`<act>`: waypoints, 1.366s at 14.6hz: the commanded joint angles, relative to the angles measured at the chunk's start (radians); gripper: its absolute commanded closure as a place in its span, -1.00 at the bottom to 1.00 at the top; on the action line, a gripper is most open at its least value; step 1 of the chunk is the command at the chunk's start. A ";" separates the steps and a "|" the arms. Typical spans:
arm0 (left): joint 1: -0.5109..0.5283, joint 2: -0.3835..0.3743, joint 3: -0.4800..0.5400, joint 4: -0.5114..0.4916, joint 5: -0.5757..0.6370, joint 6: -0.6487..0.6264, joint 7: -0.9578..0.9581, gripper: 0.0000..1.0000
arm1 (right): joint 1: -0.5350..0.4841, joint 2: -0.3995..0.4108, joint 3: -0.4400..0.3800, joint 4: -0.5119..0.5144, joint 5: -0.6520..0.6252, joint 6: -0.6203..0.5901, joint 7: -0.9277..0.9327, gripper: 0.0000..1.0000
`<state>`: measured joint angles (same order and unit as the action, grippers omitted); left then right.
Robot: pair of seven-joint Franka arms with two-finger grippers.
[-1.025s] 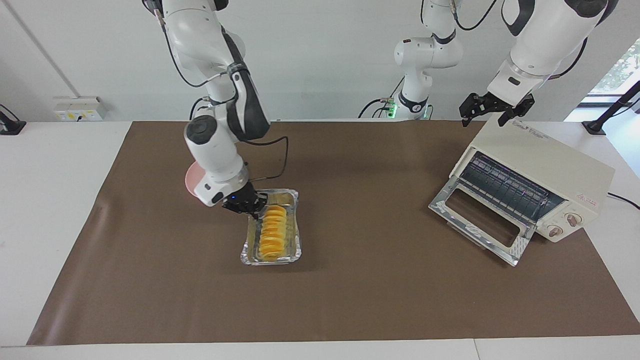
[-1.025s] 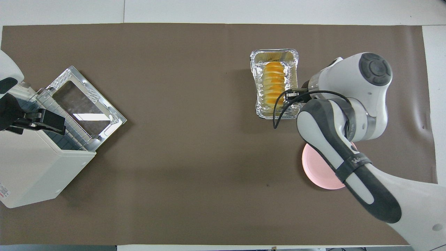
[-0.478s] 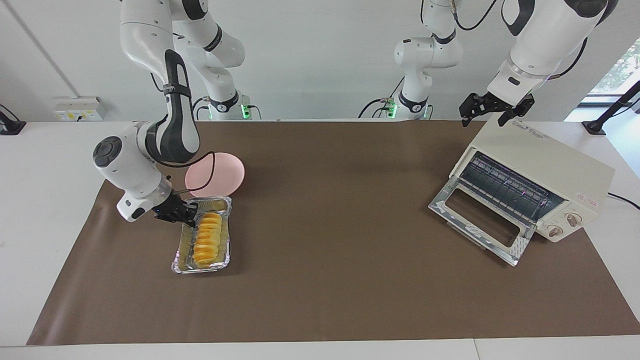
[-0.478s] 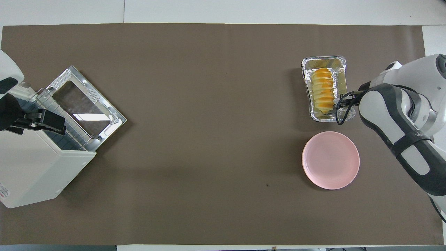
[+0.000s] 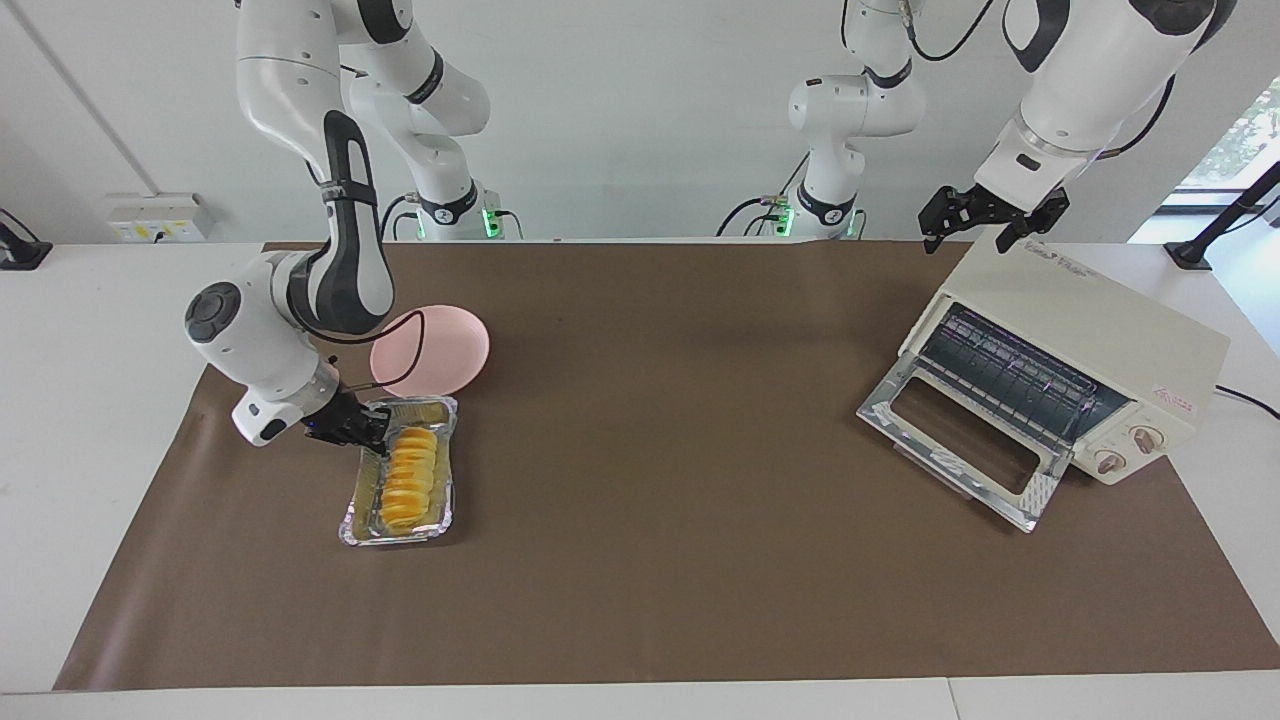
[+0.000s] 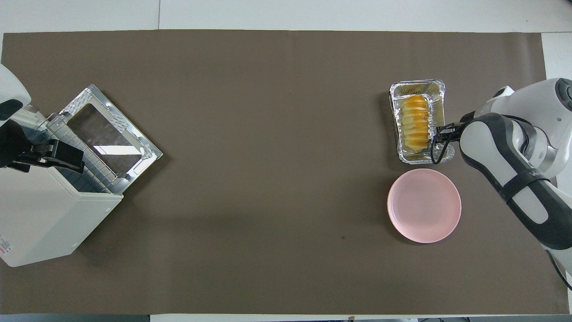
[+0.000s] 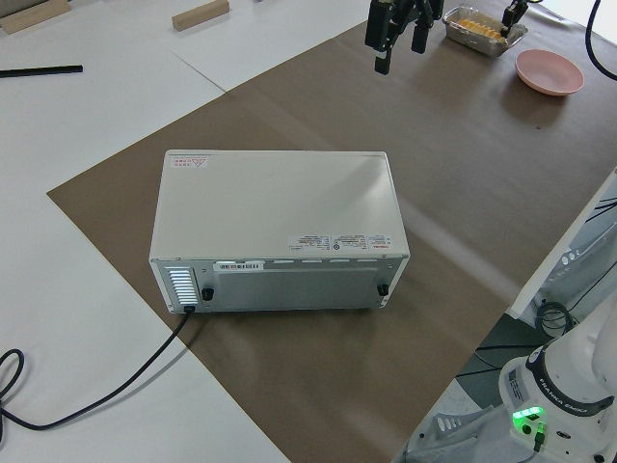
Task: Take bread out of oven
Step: 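Grasp the yellow bread slices in the tray with the right gripper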
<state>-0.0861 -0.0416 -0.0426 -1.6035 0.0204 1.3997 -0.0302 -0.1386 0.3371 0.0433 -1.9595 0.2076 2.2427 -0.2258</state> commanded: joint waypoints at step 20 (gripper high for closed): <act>0.009 -0.021 -0.006 -0.018 0.015 -0.001 0.004 -1.00 | 0.108 0.023 0.013 0.114 -0.125 -0.017 0.164 -1.00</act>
<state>-0.0861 -0.0416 -0.0426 -1.6035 0.0204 1.3997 -0.0302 -0.0295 0.3636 0.0515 -1.8232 0.0885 2.1915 -0.0917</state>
